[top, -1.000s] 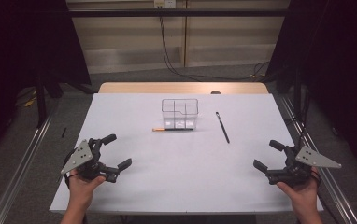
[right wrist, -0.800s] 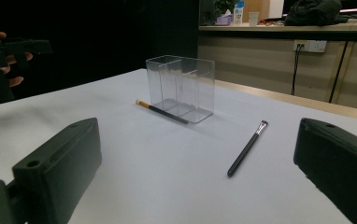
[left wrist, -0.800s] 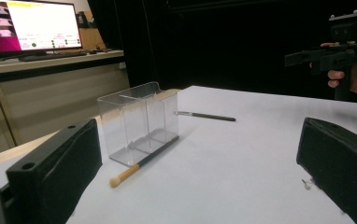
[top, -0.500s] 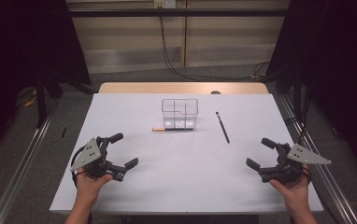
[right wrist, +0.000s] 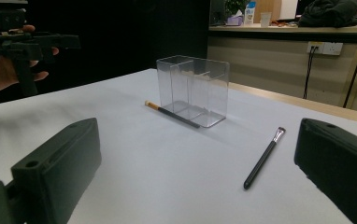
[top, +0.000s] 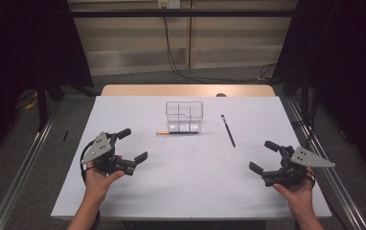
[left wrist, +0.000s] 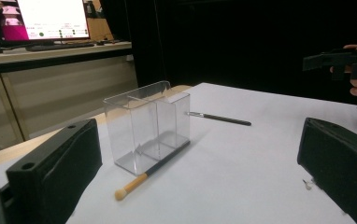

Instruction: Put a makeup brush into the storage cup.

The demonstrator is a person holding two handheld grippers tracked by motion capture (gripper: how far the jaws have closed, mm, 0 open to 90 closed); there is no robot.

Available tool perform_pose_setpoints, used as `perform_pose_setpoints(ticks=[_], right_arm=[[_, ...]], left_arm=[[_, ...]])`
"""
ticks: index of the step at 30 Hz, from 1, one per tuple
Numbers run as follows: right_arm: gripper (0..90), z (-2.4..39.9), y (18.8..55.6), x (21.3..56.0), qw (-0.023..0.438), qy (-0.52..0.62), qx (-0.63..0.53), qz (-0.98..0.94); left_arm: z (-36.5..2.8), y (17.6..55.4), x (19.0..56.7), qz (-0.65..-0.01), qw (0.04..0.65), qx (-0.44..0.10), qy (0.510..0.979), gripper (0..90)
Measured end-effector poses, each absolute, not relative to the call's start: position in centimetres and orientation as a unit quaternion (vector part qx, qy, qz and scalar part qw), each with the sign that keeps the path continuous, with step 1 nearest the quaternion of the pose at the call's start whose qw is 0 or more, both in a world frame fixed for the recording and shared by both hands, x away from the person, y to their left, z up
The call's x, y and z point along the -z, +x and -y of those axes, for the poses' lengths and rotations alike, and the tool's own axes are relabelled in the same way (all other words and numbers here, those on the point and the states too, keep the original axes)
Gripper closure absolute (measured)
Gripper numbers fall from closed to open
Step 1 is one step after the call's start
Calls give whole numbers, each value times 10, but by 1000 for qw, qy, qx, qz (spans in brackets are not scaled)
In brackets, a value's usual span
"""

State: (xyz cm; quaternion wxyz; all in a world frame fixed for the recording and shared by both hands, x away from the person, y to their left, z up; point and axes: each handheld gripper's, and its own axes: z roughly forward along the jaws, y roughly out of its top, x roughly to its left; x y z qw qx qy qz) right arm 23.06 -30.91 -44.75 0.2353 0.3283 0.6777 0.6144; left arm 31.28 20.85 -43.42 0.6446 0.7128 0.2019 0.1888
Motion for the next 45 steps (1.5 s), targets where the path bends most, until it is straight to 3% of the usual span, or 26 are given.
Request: perform_pose_setpoints(ticks=[45], right_arm=[[2, 308, 232, 448, 235, 320, -614, -683]], left_arm=[[-144, 394, 448, -231, 602, -160, 747, 0]])
